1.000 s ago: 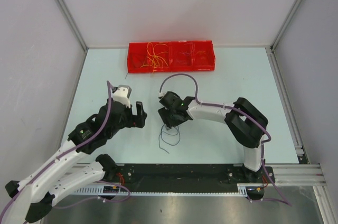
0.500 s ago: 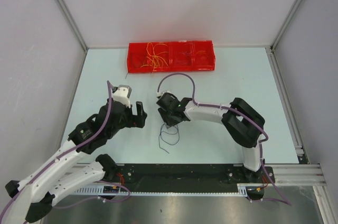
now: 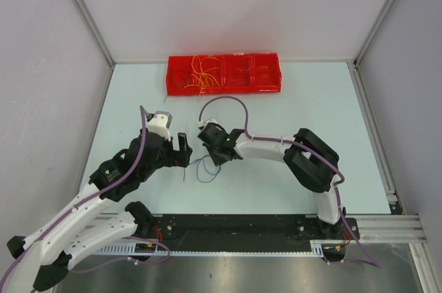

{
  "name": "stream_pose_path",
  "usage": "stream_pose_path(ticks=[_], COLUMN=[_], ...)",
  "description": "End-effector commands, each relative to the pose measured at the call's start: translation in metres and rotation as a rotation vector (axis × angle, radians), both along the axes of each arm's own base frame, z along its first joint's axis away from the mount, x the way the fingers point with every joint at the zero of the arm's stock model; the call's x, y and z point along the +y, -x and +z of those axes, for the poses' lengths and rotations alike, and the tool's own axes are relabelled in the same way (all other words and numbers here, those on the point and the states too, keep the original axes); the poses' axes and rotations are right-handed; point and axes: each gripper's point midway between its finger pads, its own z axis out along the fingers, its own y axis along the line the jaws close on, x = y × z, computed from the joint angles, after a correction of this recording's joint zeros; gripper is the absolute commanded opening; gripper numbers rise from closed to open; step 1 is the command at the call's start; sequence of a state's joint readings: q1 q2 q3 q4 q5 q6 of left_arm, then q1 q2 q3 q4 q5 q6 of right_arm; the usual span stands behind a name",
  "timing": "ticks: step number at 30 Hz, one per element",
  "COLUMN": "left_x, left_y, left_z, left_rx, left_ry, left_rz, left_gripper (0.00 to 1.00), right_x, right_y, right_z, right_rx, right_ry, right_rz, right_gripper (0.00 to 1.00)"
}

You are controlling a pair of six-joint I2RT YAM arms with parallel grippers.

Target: Untangle the cables

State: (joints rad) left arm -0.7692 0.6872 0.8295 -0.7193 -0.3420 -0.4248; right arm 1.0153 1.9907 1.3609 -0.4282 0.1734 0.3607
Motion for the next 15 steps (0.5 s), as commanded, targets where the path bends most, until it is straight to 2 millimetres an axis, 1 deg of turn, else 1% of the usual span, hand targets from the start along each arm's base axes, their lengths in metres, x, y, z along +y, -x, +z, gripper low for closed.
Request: stream_pose_path(ticks=[1,2,3,6,7,9,10,12,13,14,15], left_x=[0.005,0.005,0.005,0.005,0.005,0.002,0.001,-0.001,-0.002,-0.002,-0.005], left_y=[-0.003,-0.003,-0.004,-0.003,-0.003,-0.003,-0.003,-0.004,-0.004,-0.004,-0.004], left_z=[-0.001,0.000,0.000,0.001,0.002,0.003,0.003,0.005,0.005,0.006,0.009], left_rx=[-0.015,-0.017,-0.018,-0.020,-0.022,-0.026,-0.023,-0.024,-0.023,-0.025,-0.031], left_ry=[-0.020,-0.018,-0.018,-0.013,-0.011,-0.001,0.000,0.010,0.013,0.016,0.036], left_rz=[0.016,0.017,0.020,0.018,0.016,0.002,-0.004,-0.012,-0.012,-0.012,-0.017], left_gripper=[0.95,0.95,0.95,0.95,0.95,0.95,0.95,0.95,0.95,0.95,0.95], right_x=[0.008,0.009,0.010,0.012,0.014,0.013,0.016,0.013,0.014,0.012,0.009], right_y=[-0.012,-0.014,-0.017,-0.023,-0.026,-0.027,-0.027,-0.026,-0.026,-0.026,-0.024], right_z=[0.014,0.019,0.031,0.051,0.066,0.077,0.095,0.106,0.122,0.129,0.132], right_rx=[-0.064,-0.081,-0.102,-0.157,-0.184,-0.210,-0.234,-0.258,-0.280,-0.293,-0.297], right_ry=[-0.017,-0.022,-0.042,-0.067,-0.095,-0.112,-0.154,-0.174,-0.214,-0.228,-0.235], right_rz=[-0.002,0.002,0.002,0.011,0.015,0.033,0.044,0.065,0.078,0.083,0.092], right_gripper=[0.00,0.00,0.00,0.00,0.00,0.00,0.00,0.00,0.00,0.00,0.00])
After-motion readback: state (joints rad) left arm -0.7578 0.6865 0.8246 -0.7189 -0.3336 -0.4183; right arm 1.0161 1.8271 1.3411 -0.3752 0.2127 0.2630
